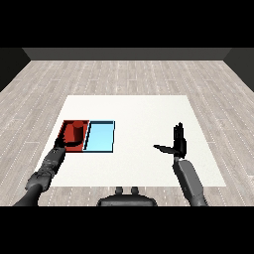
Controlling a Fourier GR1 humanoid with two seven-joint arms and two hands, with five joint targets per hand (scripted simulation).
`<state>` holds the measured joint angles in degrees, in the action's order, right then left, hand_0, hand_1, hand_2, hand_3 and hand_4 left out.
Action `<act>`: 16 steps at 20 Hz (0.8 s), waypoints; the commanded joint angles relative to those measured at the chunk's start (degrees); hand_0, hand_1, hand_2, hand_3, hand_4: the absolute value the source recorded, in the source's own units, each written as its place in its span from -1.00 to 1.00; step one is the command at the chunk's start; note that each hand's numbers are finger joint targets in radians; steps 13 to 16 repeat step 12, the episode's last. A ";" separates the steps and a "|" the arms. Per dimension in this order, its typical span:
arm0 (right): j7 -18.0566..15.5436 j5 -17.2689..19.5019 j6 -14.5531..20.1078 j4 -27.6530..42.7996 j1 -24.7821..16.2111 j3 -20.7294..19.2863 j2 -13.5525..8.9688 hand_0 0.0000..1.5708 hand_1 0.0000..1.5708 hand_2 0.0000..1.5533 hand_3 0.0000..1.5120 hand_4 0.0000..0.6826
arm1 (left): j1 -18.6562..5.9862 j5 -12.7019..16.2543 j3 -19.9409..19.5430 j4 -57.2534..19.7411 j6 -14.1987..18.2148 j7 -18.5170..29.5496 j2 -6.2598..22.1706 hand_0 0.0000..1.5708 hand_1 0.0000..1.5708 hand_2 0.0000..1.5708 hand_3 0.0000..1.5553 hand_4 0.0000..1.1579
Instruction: Pick the red can and put it in the red box
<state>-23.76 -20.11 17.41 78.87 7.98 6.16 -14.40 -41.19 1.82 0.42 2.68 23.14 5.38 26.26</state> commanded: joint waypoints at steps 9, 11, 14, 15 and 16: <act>-1.54 -0.58 -4.67 4.98 -2.29 1.09 -0.36 -1.00 -1.00 -1.00 -1.00 -1.00 | 2.83 10.06 -9.41 15.99 -11.52 23.99 -0.53 -0.72 -0.72 -1.00 -1.00 -1.00; -1.59 -0.86 -4.66 4.50 -2.50 0.63 -0.30 -1.00 -1.00 -1.00 -1.00 -1.00 | 3.62 11.08 -9.18 20.43 -14.95 27.12 -3.25 -1.00 -1.00 -1.00 -1.00 -1.00; -0.50 -0.39 -5.90 4.72 -1.81 1.24 -1.52 -1.00 -1.00 -1.00 -1.00 -1.00 | 3.43 11.36 -8.79 22.24 -16.22 25.63 -3.43 -1.00 -1.00 -1.00 -1.00 -1.00; -0.50 -0.39 -5.90 4.72 -1.81 1.24 -1.52 -1.00 -1.00 -1.00 -1.00 -1.00 | 3.43 11.36 -8.79 22.24 -16.22 25.63 -3.43 -1.00 -1.00 -1.00 -1.00 -1.00; -0.50 -0.39 -5.90 4.72 -1.81 1.24 -1.52 -1.00 -1.00 -1.00 -1.00 -1.00 | 3.43 11.36 -8.79 22.24 -16.22 25.63 -3.43 -1.00 -1.00 -1.00 -1.00 -1.00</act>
